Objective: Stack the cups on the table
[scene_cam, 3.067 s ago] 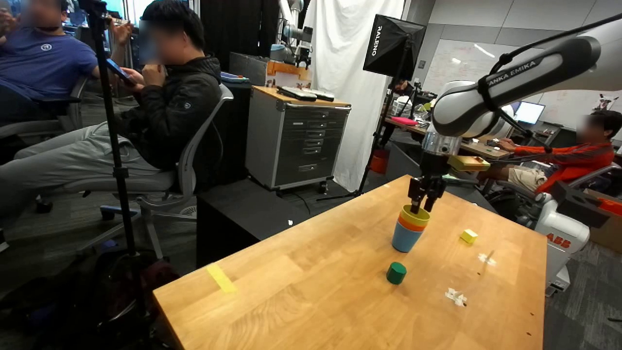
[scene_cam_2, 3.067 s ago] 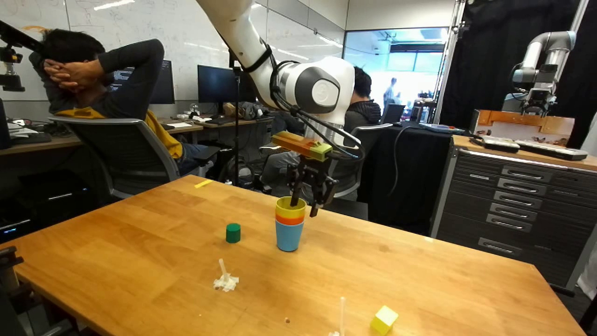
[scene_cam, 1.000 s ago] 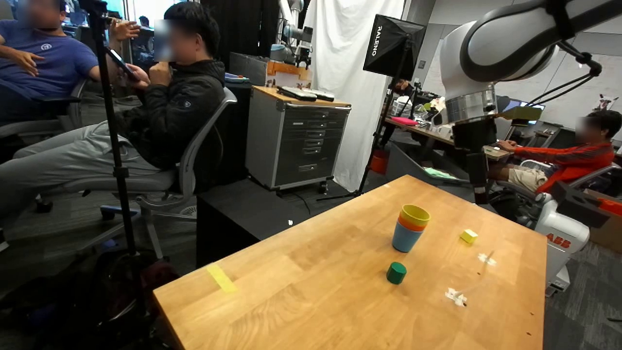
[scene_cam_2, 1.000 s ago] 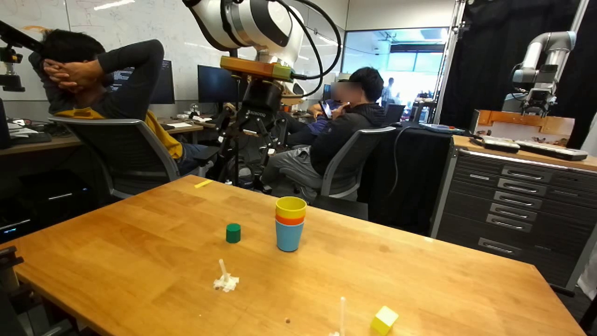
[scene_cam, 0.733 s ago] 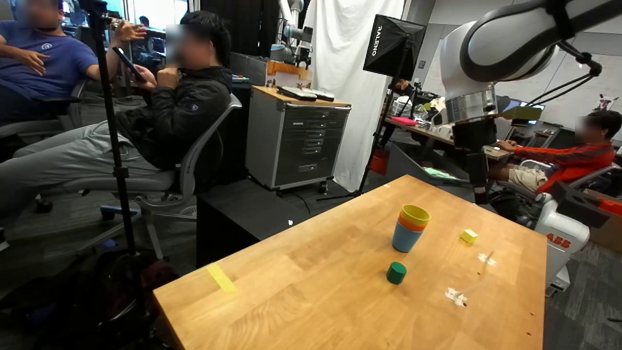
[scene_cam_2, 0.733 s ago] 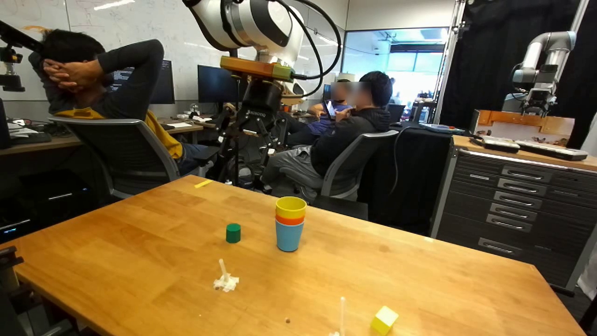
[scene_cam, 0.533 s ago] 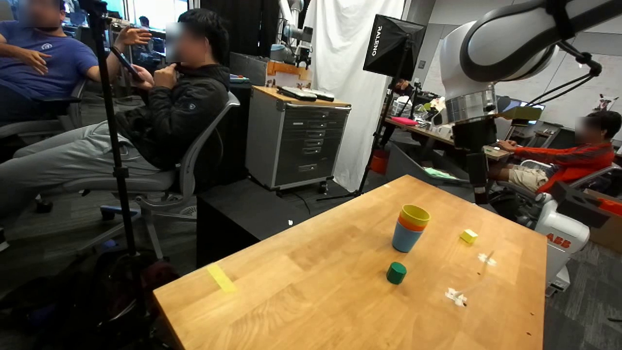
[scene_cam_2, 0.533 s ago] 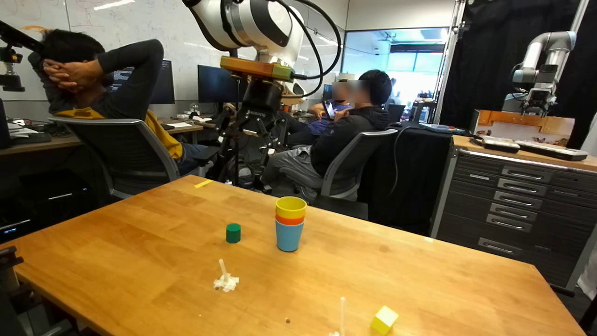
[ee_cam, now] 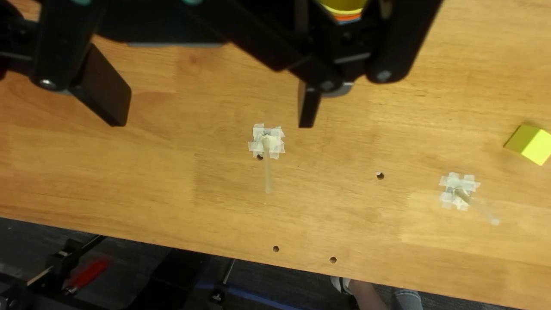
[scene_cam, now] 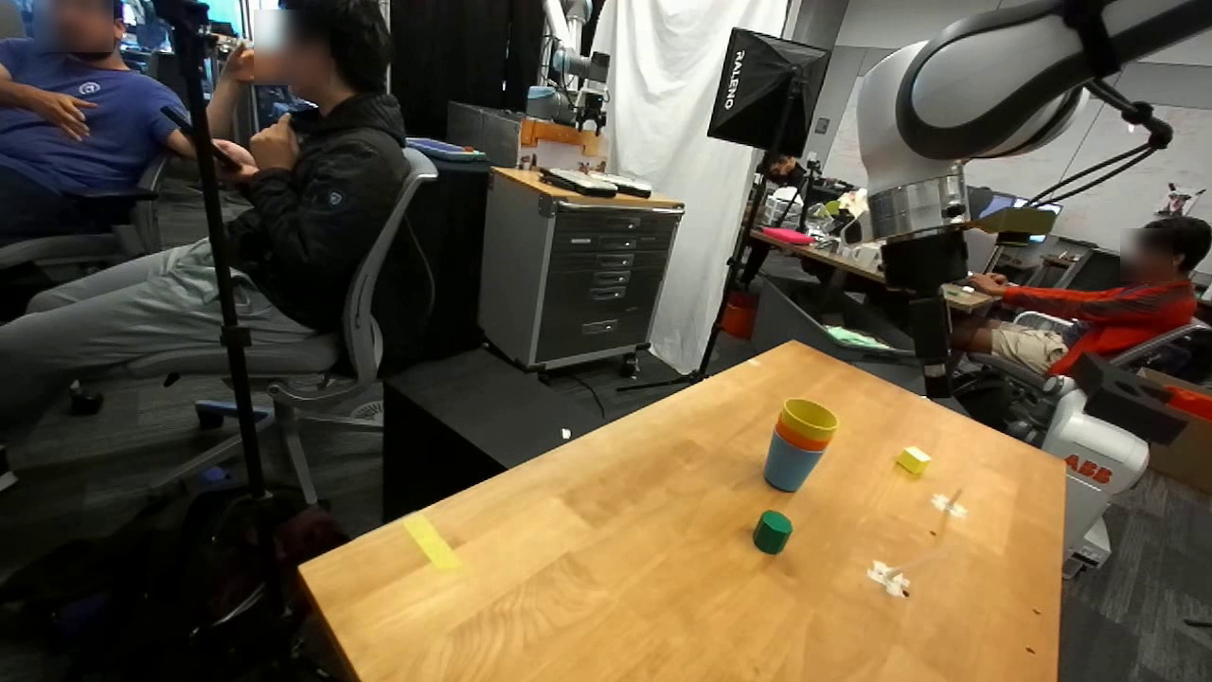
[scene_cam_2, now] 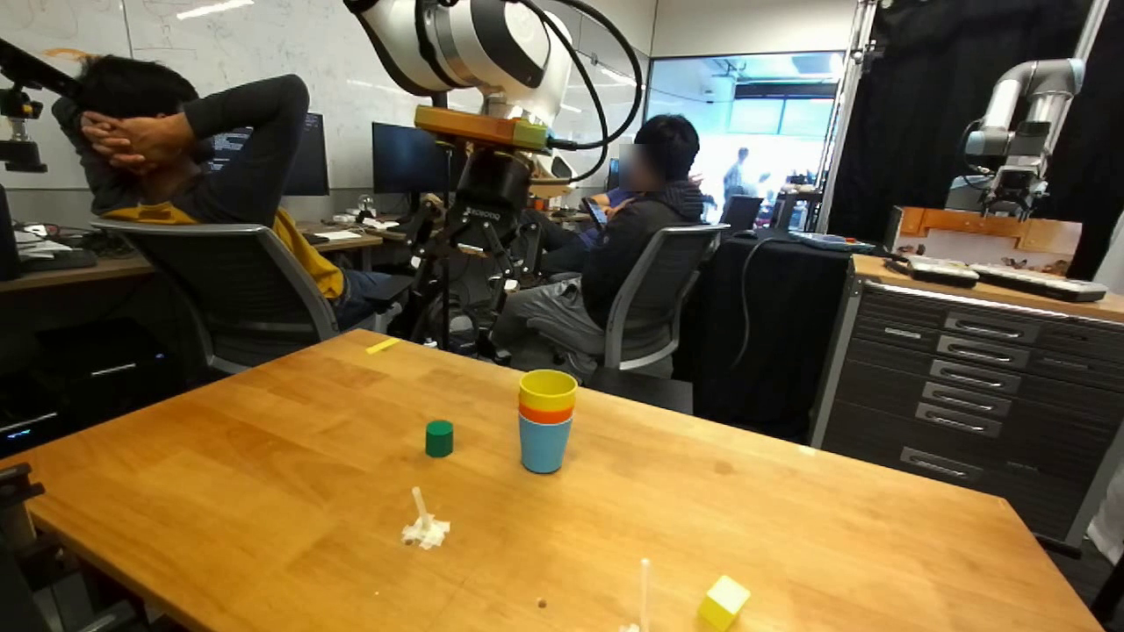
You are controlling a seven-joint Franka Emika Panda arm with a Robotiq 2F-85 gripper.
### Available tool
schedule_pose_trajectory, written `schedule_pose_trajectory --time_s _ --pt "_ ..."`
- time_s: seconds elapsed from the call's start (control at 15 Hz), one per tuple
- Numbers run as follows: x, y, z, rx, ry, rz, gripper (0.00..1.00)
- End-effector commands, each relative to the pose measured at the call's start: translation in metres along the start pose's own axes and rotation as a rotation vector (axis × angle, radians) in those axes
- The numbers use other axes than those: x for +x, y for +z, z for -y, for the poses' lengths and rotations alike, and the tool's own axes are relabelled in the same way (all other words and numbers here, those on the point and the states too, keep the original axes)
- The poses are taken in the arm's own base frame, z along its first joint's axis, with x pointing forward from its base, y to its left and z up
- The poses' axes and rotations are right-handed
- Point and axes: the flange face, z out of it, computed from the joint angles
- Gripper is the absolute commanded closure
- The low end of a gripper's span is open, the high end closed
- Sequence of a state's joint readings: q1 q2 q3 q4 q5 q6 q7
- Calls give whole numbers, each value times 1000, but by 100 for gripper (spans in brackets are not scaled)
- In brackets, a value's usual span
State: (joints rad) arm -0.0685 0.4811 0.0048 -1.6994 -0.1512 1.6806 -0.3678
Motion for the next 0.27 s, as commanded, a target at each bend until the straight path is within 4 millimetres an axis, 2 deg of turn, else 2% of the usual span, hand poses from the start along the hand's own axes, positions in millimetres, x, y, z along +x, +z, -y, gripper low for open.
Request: schedule_pose_trajectory --time_s 0.0,0.2 --pt "0 0 0 0 0 1 0" --pt "0 0 0 0 0 1 0"
